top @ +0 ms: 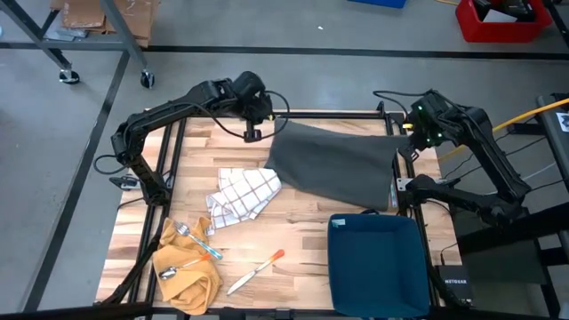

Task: Fold towel
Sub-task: Fold the grey towel

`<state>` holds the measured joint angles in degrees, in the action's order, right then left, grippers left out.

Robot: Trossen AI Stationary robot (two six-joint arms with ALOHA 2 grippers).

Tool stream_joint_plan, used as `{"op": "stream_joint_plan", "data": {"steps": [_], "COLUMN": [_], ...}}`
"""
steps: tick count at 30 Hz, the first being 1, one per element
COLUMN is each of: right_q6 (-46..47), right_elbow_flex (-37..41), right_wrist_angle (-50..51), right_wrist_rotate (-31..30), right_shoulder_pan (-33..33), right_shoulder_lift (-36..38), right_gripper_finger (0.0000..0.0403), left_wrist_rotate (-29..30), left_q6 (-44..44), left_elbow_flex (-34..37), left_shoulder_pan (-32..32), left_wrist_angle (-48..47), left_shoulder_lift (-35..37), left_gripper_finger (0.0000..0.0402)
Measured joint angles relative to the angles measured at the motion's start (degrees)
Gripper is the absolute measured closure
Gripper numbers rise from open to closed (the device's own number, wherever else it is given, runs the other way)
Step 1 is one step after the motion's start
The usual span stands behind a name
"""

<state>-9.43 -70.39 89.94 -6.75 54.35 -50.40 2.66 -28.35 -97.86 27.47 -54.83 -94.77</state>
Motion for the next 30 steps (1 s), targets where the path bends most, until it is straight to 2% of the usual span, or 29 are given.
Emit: {"op": "stream_joint_plan", "data": {"steps": [8, 12, 15, 21, 24, 30], "right_q6": [-0.10, -0.23, 0.02, 2.80, 3.06, 4.85], "right_elbow_flex": [2.51, 8.64, 14.07, 23.53, 22.37, 22.47], "right_wrist_angle": [0.12, 0.15, 0.12, 0.00, -0.21, 0.11], "right_wrist_rotate": [7.82, 8.26, 11.27, 15.69, 15.57, 19.86], "right_shoulder_pan": [0.00, 0.00, 0.00, 0.00, 0.00, 0.00], "right_shoulder_lift": [0.11, 1.51, 2.61, 5.46, 6.28, 7.37], "right_gripper_finger": [0.0402, 0.0402, 0.0402, 0.0402, 0.0402, 0.0402], "left_wrist_rotate": [-4.89, -5.08, -5.23, -6.83, -6.90, -7.29], "left_q6": [-0.94, -2.06, -1.77, -1.67, -1.67, -1.50], "left_elbow_flex": [5.01, 9.83, 12.21, 14.03, 14.10, 14.10], "left_shoulder_pan": [-1.83, -2.68, -3.00, -4.43, -5.23, -6.17], "left_wrist_angle": [-3.34, -2.22, -1.92, -2.89, -3.09, -3.45], "left_shoulder_lift": [0.01, -0.07, -0.08, -0.06, -0.06, -0.06], "left_gripper_finger": [0.0401, 0.0401, 0.0401, 0.0401, 0.0401, 0.0401]}}
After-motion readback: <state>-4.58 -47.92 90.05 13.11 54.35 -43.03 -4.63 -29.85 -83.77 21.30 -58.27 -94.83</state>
